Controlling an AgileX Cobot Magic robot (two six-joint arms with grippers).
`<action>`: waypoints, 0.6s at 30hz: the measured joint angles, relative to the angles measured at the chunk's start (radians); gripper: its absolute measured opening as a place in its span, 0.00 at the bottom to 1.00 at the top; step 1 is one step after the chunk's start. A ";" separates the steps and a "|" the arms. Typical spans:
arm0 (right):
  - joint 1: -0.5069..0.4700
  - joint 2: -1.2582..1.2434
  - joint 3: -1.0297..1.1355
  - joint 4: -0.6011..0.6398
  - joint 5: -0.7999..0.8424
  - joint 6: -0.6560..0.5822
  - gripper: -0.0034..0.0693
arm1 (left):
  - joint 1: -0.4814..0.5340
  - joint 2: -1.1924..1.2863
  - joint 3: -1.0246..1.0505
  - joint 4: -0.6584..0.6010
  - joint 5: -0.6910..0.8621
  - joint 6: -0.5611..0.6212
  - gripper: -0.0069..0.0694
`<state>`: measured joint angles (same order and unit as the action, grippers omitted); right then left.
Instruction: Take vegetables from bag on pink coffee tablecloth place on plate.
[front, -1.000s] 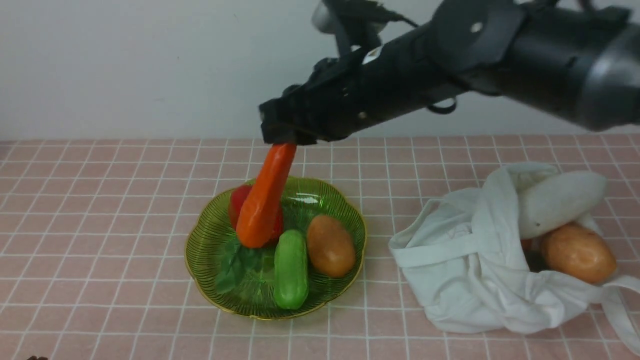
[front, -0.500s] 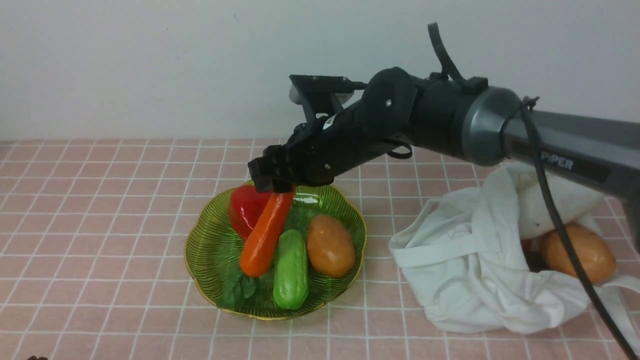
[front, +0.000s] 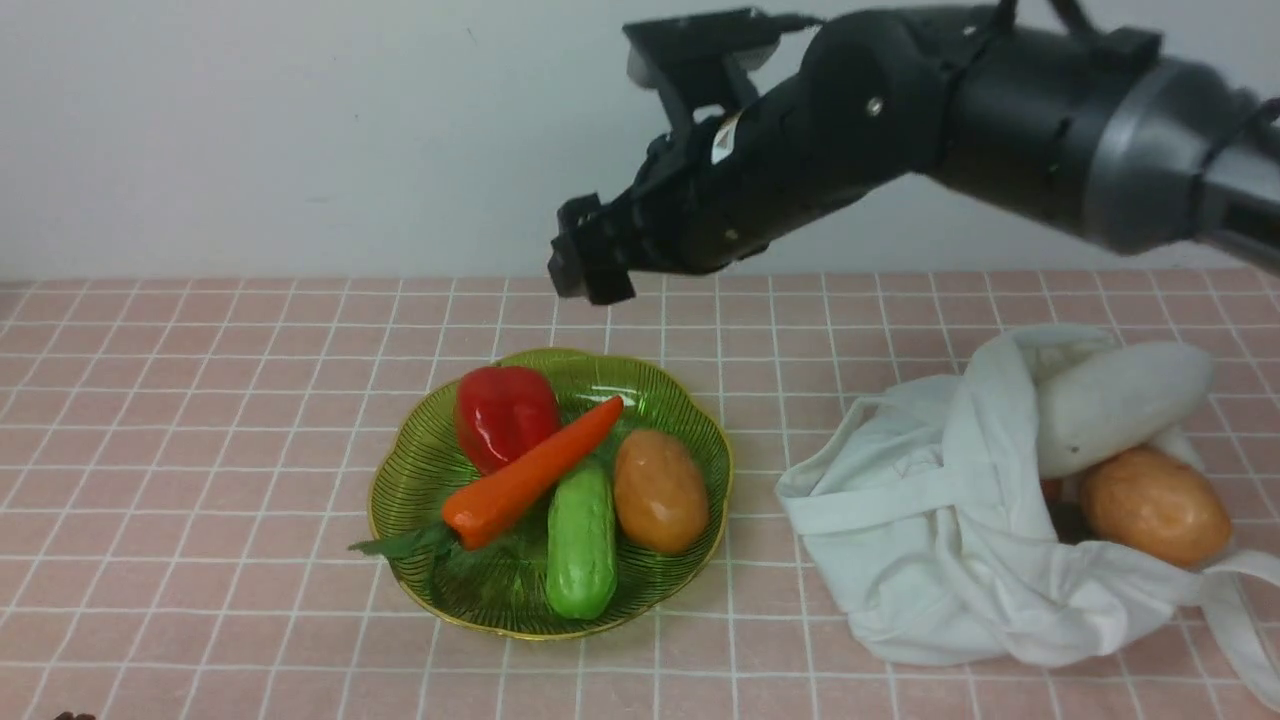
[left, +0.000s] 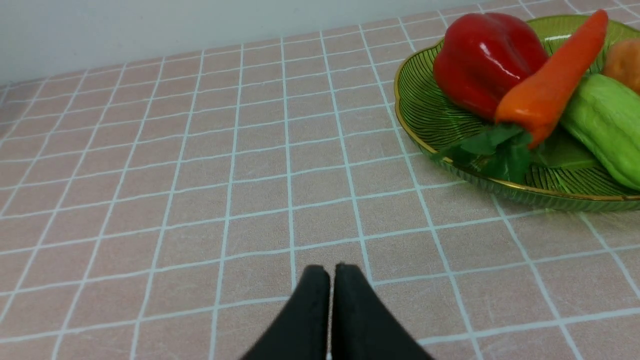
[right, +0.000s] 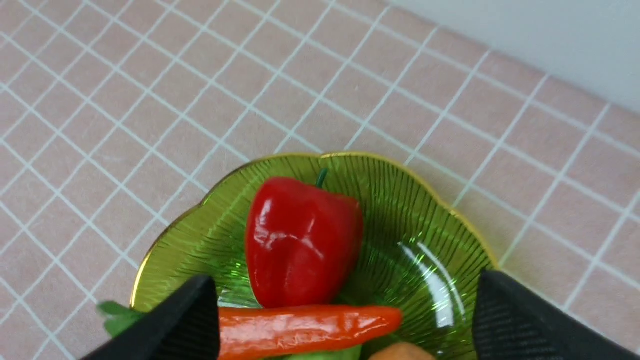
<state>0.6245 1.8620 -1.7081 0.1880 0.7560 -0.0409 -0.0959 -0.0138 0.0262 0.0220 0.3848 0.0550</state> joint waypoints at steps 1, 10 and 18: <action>0.000 -0.034 0.000 -0.028 0.010 0.021 0.90 | 0.000 0.000 0.000 0.000 0.000 0.000 0.08; 0.000 -0.383 0.000 -0.374 0.173 0.260 0.44 | 0.000 0.000 0.000 0.000 0.000 0.000 0.08; 0.000 -0.772 0.100 -0.613 0.289 0.460 0.04 | 0.000 0.000 0.000 0.000 0.000 0.000 0.08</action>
<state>0.6245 1.0899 -1.6082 -0.4247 1.0454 0.4188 -0.0959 -0.0138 0.0262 0.0220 0.3848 0.0550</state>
